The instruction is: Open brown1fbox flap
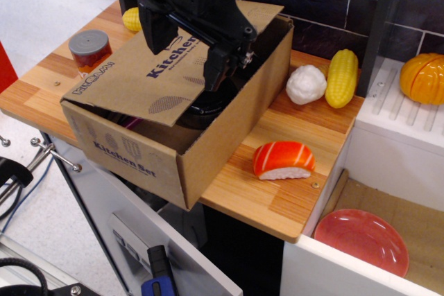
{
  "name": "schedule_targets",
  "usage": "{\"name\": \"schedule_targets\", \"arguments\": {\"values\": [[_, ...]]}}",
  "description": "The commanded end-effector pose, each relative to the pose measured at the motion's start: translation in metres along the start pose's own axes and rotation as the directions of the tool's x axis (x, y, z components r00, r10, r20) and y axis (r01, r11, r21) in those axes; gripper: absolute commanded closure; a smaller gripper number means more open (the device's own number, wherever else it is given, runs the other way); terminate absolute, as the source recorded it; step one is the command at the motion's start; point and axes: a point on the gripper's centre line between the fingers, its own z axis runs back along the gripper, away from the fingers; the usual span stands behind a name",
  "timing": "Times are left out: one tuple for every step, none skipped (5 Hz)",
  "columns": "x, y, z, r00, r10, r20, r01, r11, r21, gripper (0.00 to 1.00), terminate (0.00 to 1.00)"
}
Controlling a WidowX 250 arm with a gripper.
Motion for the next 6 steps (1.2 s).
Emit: {"name": "schedule_targets", "arguments": {"values": [[0.0, 0.0, 0.0, 1.0, 0.0, 0.0, 0.0, 1.0, 0.0, 0.0, 0.0], [-0.003, -0.003, -0.009, 1.0, 0.001, 0.023, -0.002, 0.999, 0.039, 0.0, 0.0], [-0.004, -0.009, -0.008, 1.0, 0.008, 0.021, -0.01, 0.998, 0.064, 0.0, 0.0], [-0.006, -0.014, -0.012, 1.0, -0.004, 0.023, 0.002, 0.997, 0.072, 0.0, 0.0], [-0.007, -0.014, -0.018, 0.999, -0.012, 0.033, 0.008, 0.994, 0.11, 0.0, 0.0], [-0.008, -0.012, -0.025, 0.999, -0.025, 0.021, 0.022, 0.989, 0.145, 0.0, 0.0]]}}
